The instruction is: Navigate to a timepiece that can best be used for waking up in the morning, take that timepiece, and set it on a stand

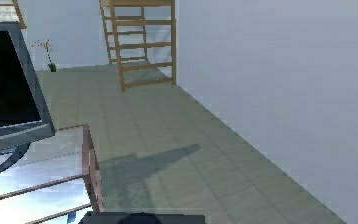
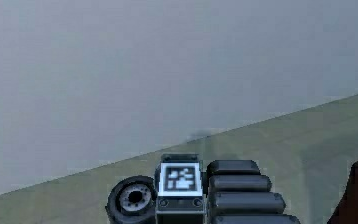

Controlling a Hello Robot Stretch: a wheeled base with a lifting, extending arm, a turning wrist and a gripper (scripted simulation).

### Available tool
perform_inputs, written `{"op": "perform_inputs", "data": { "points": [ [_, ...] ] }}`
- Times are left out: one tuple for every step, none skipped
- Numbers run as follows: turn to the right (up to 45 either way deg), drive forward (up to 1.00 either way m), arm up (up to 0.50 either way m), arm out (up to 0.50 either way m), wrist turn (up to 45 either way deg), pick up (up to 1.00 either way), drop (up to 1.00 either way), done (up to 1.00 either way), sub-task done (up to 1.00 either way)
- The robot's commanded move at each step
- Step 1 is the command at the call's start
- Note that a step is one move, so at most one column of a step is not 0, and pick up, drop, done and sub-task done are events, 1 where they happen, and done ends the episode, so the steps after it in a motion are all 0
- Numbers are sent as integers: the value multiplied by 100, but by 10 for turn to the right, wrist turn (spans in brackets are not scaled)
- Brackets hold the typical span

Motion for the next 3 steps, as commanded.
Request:
{"op": "perform_inputs", "data": {
  "points": [
    [0,50,0,0,0,0,0,0,0],
    [-360,0,0,0,0,0,0,0,0],
    [0,35,0,0,0,0,0,0,0]
  ]
}}
